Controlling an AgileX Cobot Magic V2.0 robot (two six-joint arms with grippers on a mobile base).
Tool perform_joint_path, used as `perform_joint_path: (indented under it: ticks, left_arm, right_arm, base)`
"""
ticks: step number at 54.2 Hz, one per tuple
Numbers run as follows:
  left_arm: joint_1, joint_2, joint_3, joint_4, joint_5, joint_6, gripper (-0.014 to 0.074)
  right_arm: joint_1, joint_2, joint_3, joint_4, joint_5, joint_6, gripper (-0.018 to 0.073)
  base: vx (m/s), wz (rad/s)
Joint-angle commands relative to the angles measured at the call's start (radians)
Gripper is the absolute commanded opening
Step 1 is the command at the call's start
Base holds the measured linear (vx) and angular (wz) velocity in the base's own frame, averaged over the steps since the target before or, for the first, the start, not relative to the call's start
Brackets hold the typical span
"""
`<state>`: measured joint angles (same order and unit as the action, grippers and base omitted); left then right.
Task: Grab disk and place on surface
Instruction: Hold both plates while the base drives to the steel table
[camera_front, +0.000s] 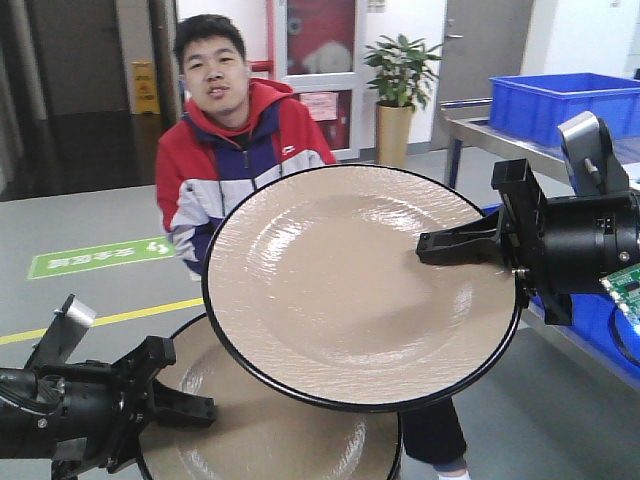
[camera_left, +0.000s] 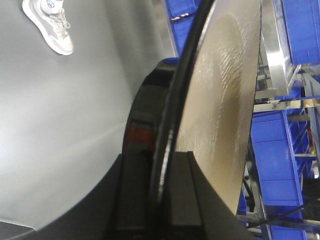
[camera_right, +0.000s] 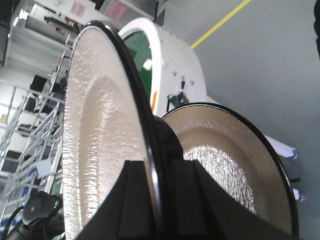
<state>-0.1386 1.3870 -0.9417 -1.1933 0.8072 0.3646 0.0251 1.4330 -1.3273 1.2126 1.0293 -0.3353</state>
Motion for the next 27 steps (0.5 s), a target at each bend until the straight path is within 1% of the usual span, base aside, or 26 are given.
perform_joint_path:
  ticks: [1,27]
  left_arm:
    - [-0.005,-0.039,-0.031,-0.112,0.0,-0.011,0.0001]
    - [-0.005,-0.039,-0.031,-0.112,0.0,-0.011,0.0001]
  right_arm:
    - [-0.007,-0.039,-0.043,0.127,-0.022,-0.003,-0.0008]
    - [-0.007,-0.039,-0.043,0.127,-0.022,-0.003,-0.0008]
  base:
    - [0.25,-0.35]
    - [0.29,-0.27]
